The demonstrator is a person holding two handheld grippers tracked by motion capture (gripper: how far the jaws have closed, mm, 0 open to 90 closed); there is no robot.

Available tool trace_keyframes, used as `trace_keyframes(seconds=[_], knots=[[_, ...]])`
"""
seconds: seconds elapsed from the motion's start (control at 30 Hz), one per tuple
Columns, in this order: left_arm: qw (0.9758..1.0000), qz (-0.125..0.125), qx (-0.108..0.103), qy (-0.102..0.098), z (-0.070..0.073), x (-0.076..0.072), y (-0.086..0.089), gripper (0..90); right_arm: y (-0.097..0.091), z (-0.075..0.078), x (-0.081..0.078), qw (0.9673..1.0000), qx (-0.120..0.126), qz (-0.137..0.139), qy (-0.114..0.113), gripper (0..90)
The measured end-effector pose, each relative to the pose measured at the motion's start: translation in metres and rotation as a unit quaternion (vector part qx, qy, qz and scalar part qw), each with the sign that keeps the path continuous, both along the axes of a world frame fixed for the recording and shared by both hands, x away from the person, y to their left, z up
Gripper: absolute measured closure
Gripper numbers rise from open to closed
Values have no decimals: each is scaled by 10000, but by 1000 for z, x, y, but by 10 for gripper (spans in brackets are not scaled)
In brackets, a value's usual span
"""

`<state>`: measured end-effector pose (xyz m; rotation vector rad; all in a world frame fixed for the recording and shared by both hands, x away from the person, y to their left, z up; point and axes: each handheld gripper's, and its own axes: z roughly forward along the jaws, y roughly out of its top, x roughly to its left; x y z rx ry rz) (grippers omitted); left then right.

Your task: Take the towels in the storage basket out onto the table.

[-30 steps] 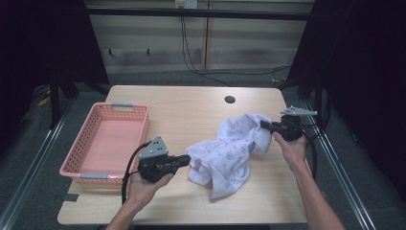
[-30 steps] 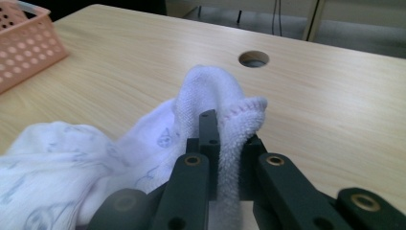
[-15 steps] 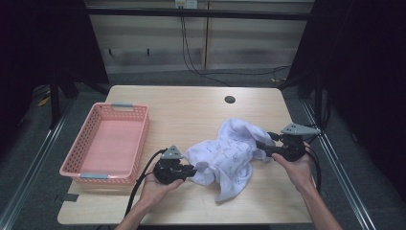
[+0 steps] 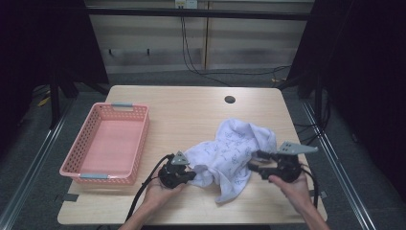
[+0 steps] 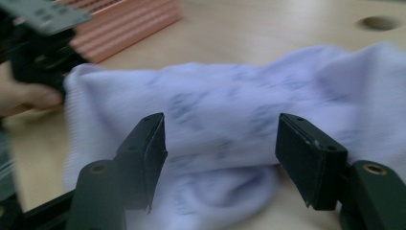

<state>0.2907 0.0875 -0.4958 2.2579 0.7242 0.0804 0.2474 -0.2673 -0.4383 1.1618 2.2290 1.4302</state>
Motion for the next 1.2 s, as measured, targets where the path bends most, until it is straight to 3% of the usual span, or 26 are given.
trace_keyframes(seconds=[0.03,0.07,0.13,0.17,0.2,0.27,0.3,0.33,0.4,0.43,0.47,0.5,0.53,0.63,0.7,0.73,0.83,0.87,0.9,0.93,0.97,1.03,1.07,1.1,1.13,1.2], knots=[[10000,0,0,0,0,0,0,891,0,0,0,10000,0,0,0,349],[9999,20,114,-69,1,-8,6,890,19,-11,-10,9986,90,480,216,348],[9998,81,172,-68,2,-13,12,889,34,-16,-16,9960,58,834,322,342],[9998,81,172,-68,2,-13,12,889,34,-16,-16,9960,58,834,322,342],[9999,93,96,-42,2,-16,21,888,48,-26,-19,9912,262,1164,571,336],[9999,156,-14,-32,0,-17,24,886,56,-31,-21,9895,89,1315,598,334],[9998,203,-59,56,0,-17,27,886,63,-34,-22,9876,-63,1430,638,334],[9995,252,-118,148,-1,-15,29,885,69,-38,-22,9846,-24,1578,754,343],[9995,236,-139,128,-1,-14,29,883,84,-48,-21,9801,-255,1745,912,609],[9995,236,-139,128,-1,-14,29,883,84,-48,-21,9801,-255,1745,912,609],[9995,243,-136,123,-1,-14,29,883,86,-51,-19,9792,-325,1771,932,703],[9995,234,-144,128,-1,-14,29,883,75,-45,-14,9842,-242,1598,721,866],[9997,250,-24,15,0,-13,30,883,68,-40,-11,9862,-142,1503,680,870],[9994,324,-63,45,0,-12,31,884,33,-21,1,9945,106,966,387,875],[9993,362,-1,16,0,-10,32,885,21,-15,5,9966,55,771,275,875],[9994,354,-14,-7,0,-11,32,885,-3,-9,15,9988,34,457,199,875],[9996,288,26,40,1,-13,31,885,-23,-8,28,9993,-110,253,247,874],[9999,145,45,66,2,-20,30,886,-39,-12,39,9995,-199,-54,248,872],[9999,145,45,66,2,-20,30,886,-39,-12,39,9995,-199,-54,248,872],[9999,18,29,155,3,-26,29,886,-50,-25,53,9986,-162,-202,466,849],[9999,18,29,155,3,-26,29,885,-50,-25,53,9986,-162,-202,466,849],[9998,-166,16,140,4,-31,28,880,-49,-38,61,9973,-193,-162,691,741],[9995,-253,-107,172,5,-31,27,865,-41,-45,65,9958,-443,-175,780,636],[9996,-217,-142,139,7,-31,28,865,-41,-45,65,9958,-443,-175,780,636],[9989,-145,-415,131,13,-27,30,836,-38,-47,65,9954,-445,-144,832,546],[9984,16,-557,25,19,-23,33,774,-38,-44,62,9959,-451,-223,752,477]])
